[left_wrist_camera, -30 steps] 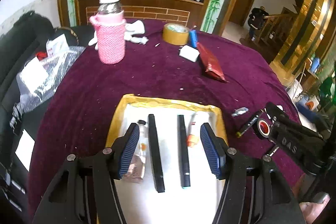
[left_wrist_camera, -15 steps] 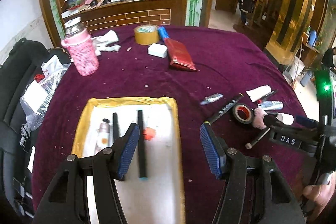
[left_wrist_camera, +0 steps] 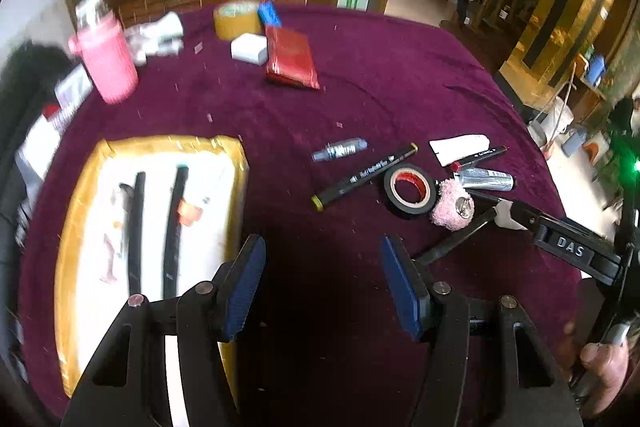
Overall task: Organize objects
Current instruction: 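Open both tools and move them back over the pile, then grasp the black-and-red tape roll with the left tool, then grasp the black marker with yellow end with the right tool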
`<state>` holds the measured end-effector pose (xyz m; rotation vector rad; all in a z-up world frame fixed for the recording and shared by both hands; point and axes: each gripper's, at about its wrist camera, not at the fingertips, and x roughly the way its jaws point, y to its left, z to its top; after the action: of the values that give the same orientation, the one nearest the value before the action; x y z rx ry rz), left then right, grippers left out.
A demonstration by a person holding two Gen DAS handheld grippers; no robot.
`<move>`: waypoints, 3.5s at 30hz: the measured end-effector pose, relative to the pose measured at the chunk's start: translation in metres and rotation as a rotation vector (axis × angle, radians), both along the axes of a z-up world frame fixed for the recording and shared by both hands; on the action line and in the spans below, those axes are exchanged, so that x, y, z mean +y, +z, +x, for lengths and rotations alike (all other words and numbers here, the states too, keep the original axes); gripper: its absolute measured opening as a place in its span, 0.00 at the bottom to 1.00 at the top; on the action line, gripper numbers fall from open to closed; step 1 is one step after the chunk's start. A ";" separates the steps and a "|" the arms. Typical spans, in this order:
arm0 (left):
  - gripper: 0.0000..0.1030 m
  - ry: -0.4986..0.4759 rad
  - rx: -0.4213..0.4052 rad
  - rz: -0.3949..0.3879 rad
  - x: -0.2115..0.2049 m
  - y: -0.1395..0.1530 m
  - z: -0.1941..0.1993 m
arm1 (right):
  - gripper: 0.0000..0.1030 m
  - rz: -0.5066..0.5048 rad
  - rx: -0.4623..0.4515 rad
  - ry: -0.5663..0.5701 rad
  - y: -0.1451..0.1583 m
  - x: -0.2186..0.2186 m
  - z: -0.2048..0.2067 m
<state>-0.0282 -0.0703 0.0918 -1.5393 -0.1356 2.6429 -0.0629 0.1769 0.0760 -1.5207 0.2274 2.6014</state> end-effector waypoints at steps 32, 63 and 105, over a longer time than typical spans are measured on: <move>0.22 -0.010 -0.141 0.019 0.080 -0.083 -0.097 | 1.00 -0.067 -0.028 -0.002 -0.020 0.082 0.008; 0.12 -0.032 -0.117 0.077 0.009 -0.078 0.008 | 1.00 -0.094 -0.031 0.294 -0.007 -0.039 -0.013; 0.12 0.140 0.000 0.286 -0.203 -0.028 0.094 | 0.12 -0.157 -0.228 0.094 -0.058 -0.148 -0.105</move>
<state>0.0660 -0.2737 0.0642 -1.4832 -0.6133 2.5813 -0.1683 0.0285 0.0184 -1.9080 0.3526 2.5012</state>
